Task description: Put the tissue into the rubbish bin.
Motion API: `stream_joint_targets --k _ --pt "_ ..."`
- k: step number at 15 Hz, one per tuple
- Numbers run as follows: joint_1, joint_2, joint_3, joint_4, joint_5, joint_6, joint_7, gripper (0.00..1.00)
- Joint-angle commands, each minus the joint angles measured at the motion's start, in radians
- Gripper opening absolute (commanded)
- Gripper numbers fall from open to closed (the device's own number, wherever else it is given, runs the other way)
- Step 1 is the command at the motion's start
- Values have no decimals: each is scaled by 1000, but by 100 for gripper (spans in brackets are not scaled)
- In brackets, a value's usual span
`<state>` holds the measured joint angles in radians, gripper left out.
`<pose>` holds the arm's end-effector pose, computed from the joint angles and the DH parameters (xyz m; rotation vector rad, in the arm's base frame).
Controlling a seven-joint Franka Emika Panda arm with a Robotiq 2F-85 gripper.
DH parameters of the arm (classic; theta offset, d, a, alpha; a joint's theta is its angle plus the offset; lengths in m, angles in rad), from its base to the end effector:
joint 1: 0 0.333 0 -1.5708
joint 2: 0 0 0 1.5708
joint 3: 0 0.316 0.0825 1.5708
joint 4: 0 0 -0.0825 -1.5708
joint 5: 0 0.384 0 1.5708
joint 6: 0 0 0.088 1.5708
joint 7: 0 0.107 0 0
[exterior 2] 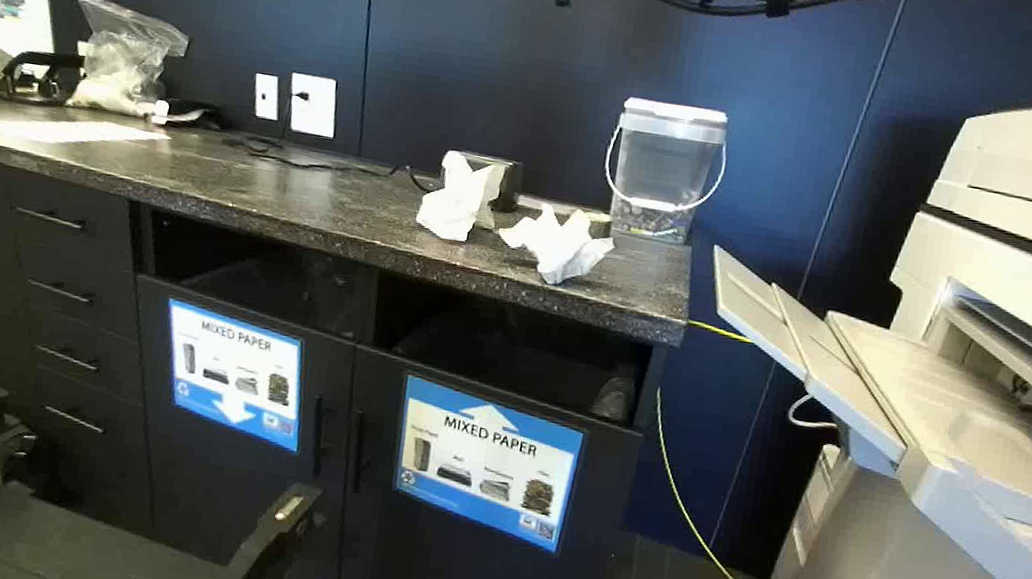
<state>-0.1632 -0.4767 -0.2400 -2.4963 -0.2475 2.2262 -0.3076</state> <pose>0.3824 -0.1756 0.4670 2.9690 0.0759 0.2306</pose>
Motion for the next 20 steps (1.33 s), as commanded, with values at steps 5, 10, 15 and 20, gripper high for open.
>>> stream_joint_targets --k 5,10,15,20 --pt "-6 -3 6 16 4 -2 -3 100" --pt "-1 52 27 -57 10 291 102 100" --pt "-11 205 100 -87 -3 584 231 100" --pt "-74 443 197 -31 -111 862 474 100"
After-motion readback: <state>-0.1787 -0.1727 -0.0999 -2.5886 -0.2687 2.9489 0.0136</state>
